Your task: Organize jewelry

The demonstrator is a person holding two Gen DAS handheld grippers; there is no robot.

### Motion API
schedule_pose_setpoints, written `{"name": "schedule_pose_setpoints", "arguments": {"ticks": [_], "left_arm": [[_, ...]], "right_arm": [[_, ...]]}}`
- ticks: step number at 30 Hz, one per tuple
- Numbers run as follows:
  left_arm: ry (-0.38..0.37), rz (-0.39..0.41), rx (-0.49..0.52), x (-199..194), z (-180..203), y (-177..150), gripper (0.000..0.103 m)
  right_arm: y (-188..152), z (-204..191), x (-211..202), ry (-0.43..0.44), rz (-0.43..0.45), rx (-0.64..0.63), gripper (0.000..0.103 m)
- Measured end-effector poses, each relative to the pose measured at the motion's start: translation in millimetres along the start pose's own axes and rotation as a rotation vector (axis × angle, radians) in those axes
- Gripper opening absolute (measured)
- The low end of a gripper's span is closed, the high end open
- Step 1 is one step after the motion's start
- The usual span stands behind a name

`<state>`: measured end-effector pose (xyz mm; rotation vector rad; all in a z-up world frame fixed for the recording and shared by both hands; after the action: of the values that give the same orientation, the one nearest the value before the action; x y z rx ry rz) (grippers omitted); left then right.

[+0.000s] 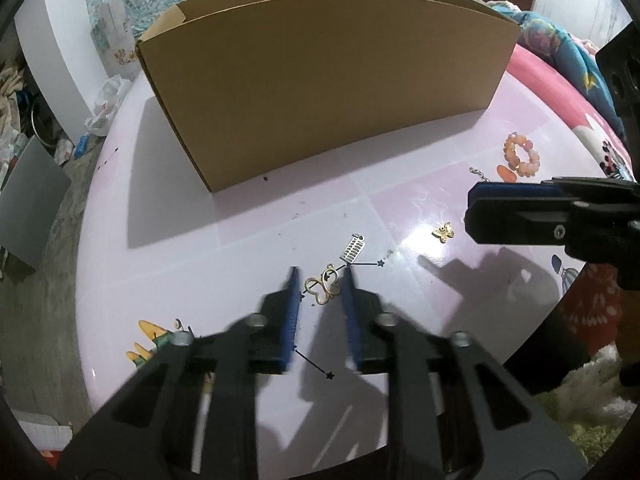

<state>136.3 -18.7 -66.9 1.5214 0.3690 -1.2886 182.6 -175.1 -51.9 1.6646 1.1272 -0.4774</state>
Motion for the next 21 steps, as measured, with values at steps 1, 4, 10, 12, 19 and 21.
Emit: {"name": "schedule_pose_setpoints", "arguments": {"ticks": [1,4,10,12,19,21], "left_arm": [[0.005,-0.006,0.004,1,1,1,0.015],[0.005,-0.011,-0.002,1,2,1,0.015],[0.015,-0.010,0.014,3,4,0,0.015],[0.013,-0.008,0.016,1,4,-2,0.015],[0.005,0.008,0.020,-6,3,-6,0.015],[0.005,0.017,0.007,-10,0,-7,0.015]], "right_arm": [[0,2,0,0.001,0.002,0.003,0.023],[1,6,-2,0.004,0.009,0.012,0.023],[0,10,-6,-0.004,0.022,0.015,0.023],[0,9,-7,-0.012,0.024,0.010,0.023],[-3,1,-10,-0.079,0.026,-0.058,0.023],[-5,-4,-8,-0.111,0.024,-0.100,0.023]]}}
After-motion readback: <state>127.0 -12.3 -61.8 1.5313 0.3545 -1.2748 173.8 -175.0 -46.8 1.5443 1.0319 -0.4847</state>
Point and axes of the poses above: each gripper's, at about its wrist camera, not at the fingertips, and x roughly the way its jaws point, z to its right, y to its top, the point moved 5 cm from there along x, roughly the way its jaws point, and after that the axes turned 11 degrees about -y, right-handed, at the moved point
